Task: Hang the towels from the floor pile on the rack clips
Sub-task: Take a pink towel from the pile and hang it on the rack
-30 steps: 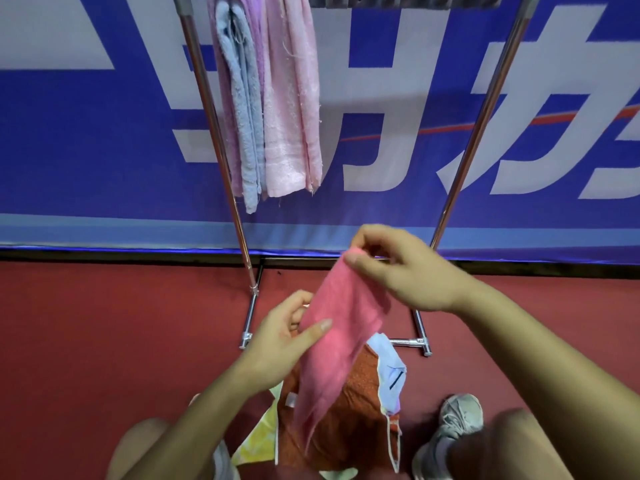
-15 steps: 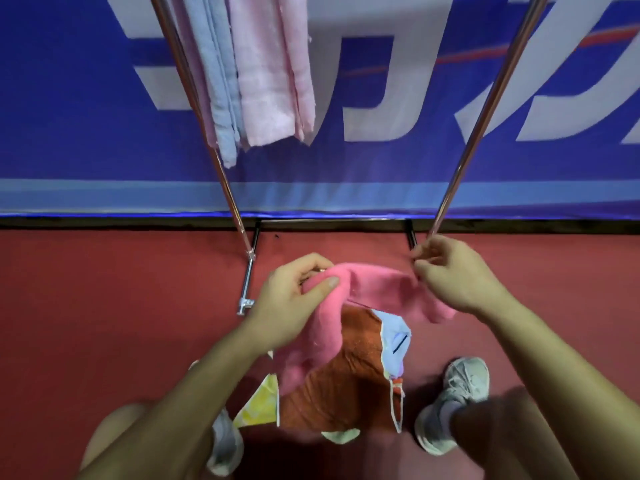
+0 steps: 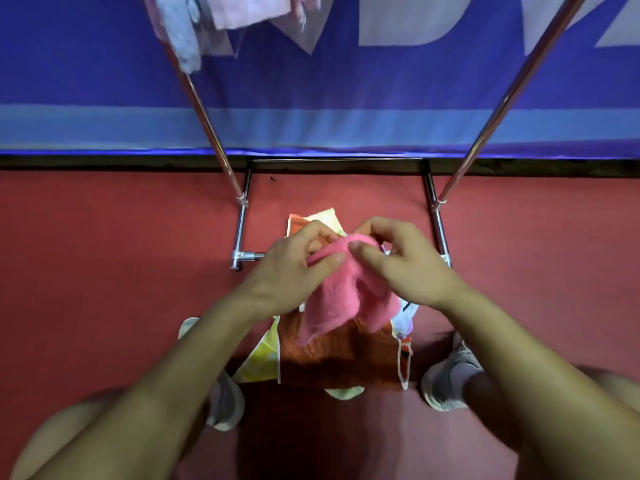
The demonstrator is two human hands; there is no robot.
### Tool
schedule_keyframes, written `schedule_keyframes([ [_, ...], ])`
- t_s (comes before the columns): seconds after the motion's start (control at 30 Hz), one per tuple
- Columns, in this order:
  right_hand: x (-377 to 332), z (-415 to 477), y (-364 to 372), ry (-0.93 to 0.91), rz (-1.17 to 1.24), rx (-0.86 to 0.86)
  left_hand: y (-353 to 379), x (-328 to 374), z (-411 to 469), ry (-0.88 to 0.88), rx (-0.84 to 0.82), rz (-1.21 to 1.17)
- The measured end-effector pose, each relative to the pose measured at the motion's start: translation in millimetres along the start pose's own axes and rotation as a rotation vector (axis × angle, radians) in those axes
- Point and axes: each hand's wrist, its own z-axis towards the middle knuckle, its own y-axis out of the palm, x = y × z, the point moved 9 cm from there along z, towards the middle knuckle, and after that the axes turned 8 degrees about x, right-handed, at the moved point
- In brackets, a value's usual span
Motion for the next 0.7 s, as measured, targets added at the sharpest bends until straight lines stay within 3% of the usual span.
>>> schedule_keyframes([
  [0.3,11,17,-50,0.023,0.141,0.227,-15,-18,6,-0.024,-0.02,-0.005],
  [0.5,22,16,-49,0.045,0.085,0.188,-20,-11,9,-0.026,0.062,-0.126],
  [0.7,30,11,-25,0.127,0.075,-0.015,-23,-19,13,-0.074,0.101,-0.246],
])
